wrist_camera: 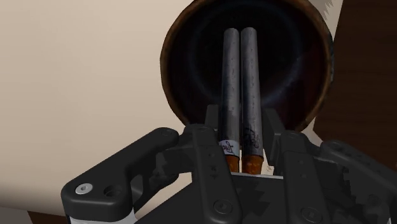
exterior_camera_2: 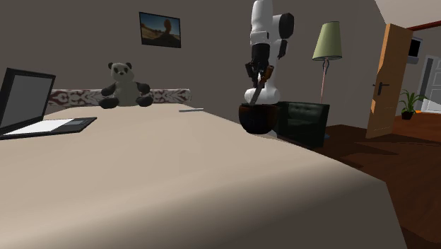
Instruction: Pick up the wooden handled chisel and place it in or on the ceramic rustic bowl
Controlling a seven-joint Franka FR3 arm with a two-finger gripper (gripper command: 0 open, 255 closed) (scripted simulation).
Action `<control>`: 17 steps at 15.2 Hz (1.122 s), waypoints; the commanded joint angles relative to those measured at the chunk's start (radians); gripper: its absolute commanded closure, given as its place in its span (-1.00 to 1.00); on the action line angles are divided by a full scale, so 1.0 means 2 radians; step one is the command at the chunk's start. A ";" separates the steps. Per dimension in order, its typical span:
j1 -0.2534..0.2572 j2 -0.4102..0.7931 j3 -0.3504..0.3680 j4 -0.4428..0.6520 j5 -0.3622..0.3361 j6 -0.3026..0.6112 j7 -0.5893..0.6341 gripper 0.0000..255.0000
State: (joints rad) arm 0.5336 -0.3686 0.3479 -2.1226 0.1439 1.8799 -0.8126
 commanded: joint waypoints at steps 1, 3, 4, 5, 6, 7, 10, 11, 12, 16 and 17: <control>0.001 -0.001 0.001 -0.014 0.001 0.013 -0.001 1.00; 0.001 0.000 0.002 -0.027 0.002 0.026 -0.001 1.00; 0.001 0.000 0.003 -0.033 0.002 0.033 -0.001 1.00; 0.001 0.001 0.003 -0.039 0.003 0.040 -0.002 1.00; 0.002 0.001 0.004 -0.045 0.003 0.047 -0.002 1.00; 0.002 0.002 0.005 -0.051 0.003 0.054 -0.002 1.00; 0.002 0.005 0.007 -0.069 0.004 0.074 -0.002 1.00; 0.003 0.007 0.008 -0.074 0.004 0.081 -0.002 1.00; 0.003 0.009 0.009 -0.084 0.004 0.093 -0.002 1.00; 0.003 0.009 0.009 -0.084 0.004 0.093 -0.002 1.00; 0.003 0.009 0.009 -0.084 0.004 0.093 -0.002 1.00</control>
State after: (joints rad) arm 0.5396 -0.3508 0.3661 -2.2874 0.1531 2.0652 -0.8161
